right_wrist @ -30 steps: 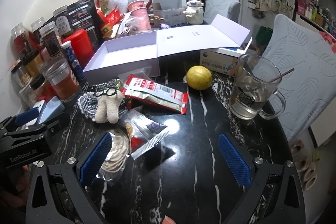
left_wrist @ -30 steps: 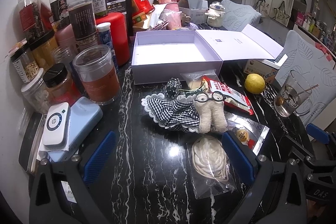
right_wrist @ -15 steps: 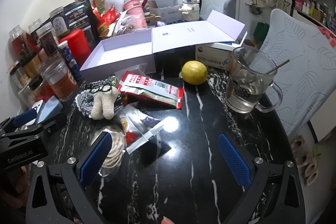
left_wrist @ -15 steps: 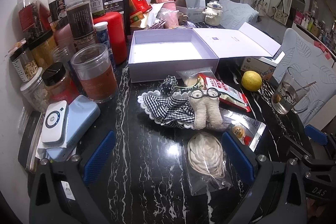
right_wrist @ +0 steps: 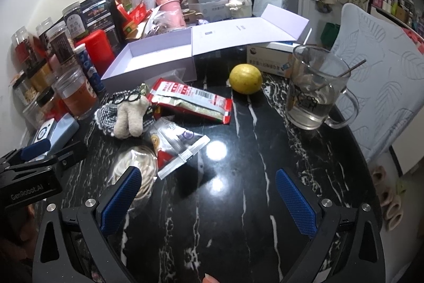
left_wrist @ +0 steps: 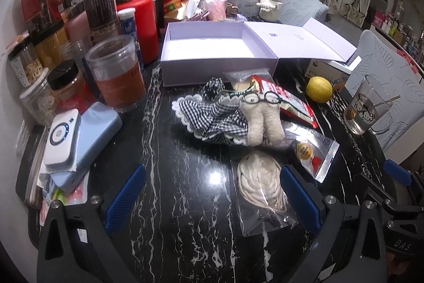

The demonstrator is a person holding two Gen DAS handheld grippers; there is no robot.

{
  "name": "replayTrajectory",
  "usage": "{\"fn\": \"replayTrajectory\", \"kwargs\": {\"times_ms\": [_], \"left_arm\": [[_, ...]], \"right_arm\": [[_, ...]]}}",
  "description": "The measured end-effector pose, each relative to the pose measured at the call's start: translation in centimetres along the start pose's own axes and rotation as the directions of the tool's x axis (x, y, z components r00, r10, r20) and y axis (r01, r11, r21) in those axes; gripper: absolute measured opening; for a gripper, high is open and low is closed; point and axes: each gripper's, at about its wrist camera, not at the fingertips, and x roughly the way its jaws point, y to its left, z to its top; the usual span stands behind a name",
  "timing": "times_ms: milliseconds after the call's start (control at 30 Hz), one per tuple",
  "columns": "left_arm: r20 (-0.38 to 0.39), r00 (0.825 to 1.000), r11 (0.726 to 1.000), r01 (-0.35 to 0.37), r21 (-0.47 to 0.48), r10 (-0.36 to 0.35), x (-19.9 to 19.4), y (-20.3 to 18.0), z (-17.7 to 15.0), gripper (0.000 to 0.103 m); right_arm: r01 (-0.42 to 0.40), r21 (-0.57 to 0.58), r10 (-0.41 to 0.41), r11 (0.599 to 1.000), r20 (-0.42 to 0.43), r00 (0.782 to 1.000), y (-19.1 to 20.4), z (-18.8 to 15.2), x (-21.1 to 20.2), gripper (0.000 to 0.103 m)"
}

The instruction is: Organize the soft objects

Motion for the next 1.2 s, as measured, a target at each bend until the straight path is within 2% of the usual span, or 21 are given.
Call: {"fn": "replayTrajectory", "kwargs": {"times_ms": [233,467,633,733,800,900,933,967,1000,1033,1067,1100,1200], "left_arm": [[-0.047,0.998,0.999,0.043,0.001,-0.042,1.3,-0.1,-1.0,0.103],[-0.085,0.994,0.996,0.077,0.054,-0.072,3.4,-2.2,-2.0,0.103],[-0.15,0.979,0.988,0.145,0.056,-0.135,5.5,-3.7,-2.0,0.103],[-0.159,0.981,0.988,0.129,0.087,-0.114,6.3,-4.7,-1.9,0.103],[-0.163,0.984,0.988,0.094,0.124,-0.074,6.9,-5.4,-1.8,0.103],[-0.204,0.977,0.985,0.097,0.139,-0.068,8.2,-6.0,-1.9,0.103],[-0.219,0.974,0.986,0.095,0.136,-0.063,8.6,-6.0,-2.0,0.101],[-0.2,0.979,0.985,0.068,0.156,-0.036,8.6,-6.2,-2.0,0.097],[-0.188,0.981,0.984,0.07,0.165,-0.038,8.6,-6.3,-2.0,0.094],[-0.172,0.984,0.982,0.077,0.173,-0.047,8.4,-6.4,-2.0,0.077],[-0.147,0.987,0.975,0.099,0.201,-0.07,8.0,-6.6,-2.0,0.065],[-0.131,0.988,0.965,0.11,0.236,-0.08,7.8,-7.0,-2.2,0.063],[-0.128,0.986,0.961,0.139,0.238,-0.11,7.6,-6.8,-2.4,0.056]], "right_arm": [[-0.006,-0.001,0.006,1.0,-0.043,0.999,0.2,-0.9,1.2,0.103],[0.01,0.008,-0.009,1.0,-0.088,0.996,-0.9,-2.0,2.5,0.103],[0.033,0.021,-0.031,0.999,-0.106,0.994,-2.2,-2.5,2.9,0.103],[0.039,0.044,-0.034,0.998,-0.114,0.993,-3.2,-2.3,2.9,0.103],[0.045,0.058,-0.038,0.997,-0.11,0.993,-3.8,-2.1,3.0,0.103],[0.055,0.069,-0.047,0.996,-0.101,0.994,-4.5,-1.6,3.0,0.103],[0.057,0.071,-0.05,0.996,-0.097,0.994,-4.6,-1.5,3.0,0.103],[0.059,0.073,-0.052,0.996,-0.092,0.994,-4.7,-1.3,3.0,0.103],[0.06,0.075,-0.054,0.995,-0.09,0.995,-4.8,-1.2,3.0,0.103],[0.061,0.079,-0.054,0.995,-0.09,0.995,-4.9,-1.1,3.1,0.103],[0.058,0.082,-0.051,0.995,-0.089,0.995,-4.9,-1.0,3.2,0.103],[0.052,0.084,-0.044,0.995,-0.086,0.995,-4.9,-0.9,3.3,0.103],[0.044,0.065,-0.038,0.997,-0.08,0.996,-4.6,-0.5,3.6,0.103]]}}
